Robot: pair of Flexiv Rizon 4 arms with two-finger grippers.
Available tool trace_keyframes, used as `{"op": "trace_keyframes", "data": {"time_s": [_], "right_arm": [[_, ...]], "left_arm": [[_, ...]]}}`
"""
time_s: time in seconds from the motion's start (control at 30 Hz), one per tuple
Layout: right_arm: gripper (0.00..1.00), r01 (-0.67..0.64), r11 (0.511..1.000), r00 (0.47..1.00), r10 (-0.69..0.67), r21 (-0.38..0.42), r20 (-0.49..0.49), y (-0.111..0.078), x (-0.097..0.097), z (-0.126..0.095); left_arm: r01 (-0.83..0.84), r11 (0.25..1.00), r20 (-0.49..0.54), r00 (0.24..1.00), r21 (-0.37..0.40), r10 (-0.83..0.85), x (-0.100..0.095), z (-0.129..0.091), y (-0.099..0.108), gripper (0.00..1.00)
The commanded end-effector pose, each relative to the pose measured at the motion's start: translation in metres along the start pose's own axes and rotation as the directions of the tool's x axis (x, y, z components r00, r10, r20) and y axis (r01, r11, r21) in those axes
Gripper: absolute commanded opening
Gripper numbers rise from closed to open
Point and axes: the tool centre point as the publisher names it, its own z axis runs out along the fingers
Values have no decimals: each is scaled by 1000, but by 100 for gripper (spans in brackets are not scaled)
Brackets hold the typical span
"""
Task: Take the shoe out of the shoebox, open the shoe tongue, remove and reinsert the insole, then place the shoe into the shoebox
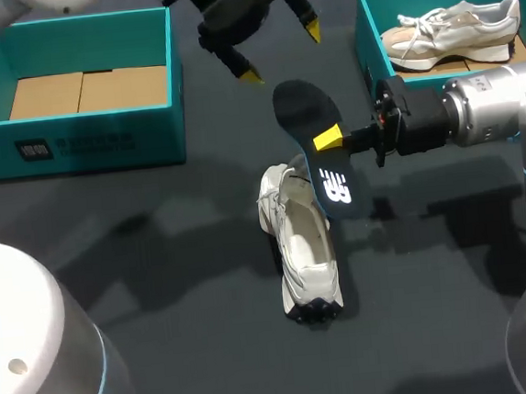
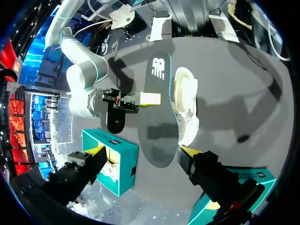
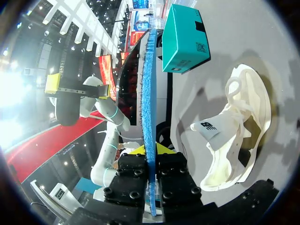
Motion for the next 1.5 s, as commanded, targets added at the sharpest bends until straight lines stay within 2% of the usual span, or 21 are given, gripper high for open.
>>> {"op": "trace_keyframes", "data": {"time_s": [0.03, 0.33, 0.43, 0.47, 0.8, 0.93, 1.03, 1.1, 1.13, 1.43, 1.5], "right_arm": [[0, 0, 1000, 1000, 0, -2, 2, -1, 0, 1], [0, 0, 1000, 1000, 0, -2, 2, -1, 0, 1], [0, 0, 1000, 1000, 0, -2, 2, -1, 0, 1], [0, 0, 1000, 1000, 0, -2, 2, -1, 0, 1], [0, 0, 1000, 1000, 0, -2, 2, -1, 0, 1], [0, 0, 1000, 1000, 0, -2, 2, -1, 0, 1], [0, 0, 1000, 1000, 0, -2, 2, -1, 0, 1], [0, 0, 1000, 1000, 0, -2, 2, -1, 0, 1], [0, 0, 1000, 1000, 0, -2, 2, -1, 0, 1], [0, 0, 1000, 1000, 0, -2, 2, -1, 0, 1], [0, 0, 1000, 1000, 0, -2, 2, -1, 0, 1]], "left_arm": [[-31, 999, 136, 990, -21, 34, 10, 6, -6, 100], [-43, 997, 348, 936, -56, 60, 47, 1, -15, 100], [-32, 999, 424, 904, -43, 48, 57, 1, -18, 100], [-39, 999, 432, 901, -26, 46, 61, 2, -18, 100], [-39, 999, 432, 901, -26, 46, 61, 2, -18, 100], [-7, 999, 467, 884, -40, 25, 68, 30, -25, 100], [9, 998, 521, 854, -60, 24, 73, 39, -27, 100], [12, 997, 570, 821, -78, 35, 77, 40, -28, 100], [-5, 998, 581, 813, -61, 40, 79, 38, -28, 100], [-24, 999, 573, 818, -47, 47, 81, 36, -27, 100], [-9, 1000, 600, 800, -27, 23, 81, 42, -26, 100]]}}
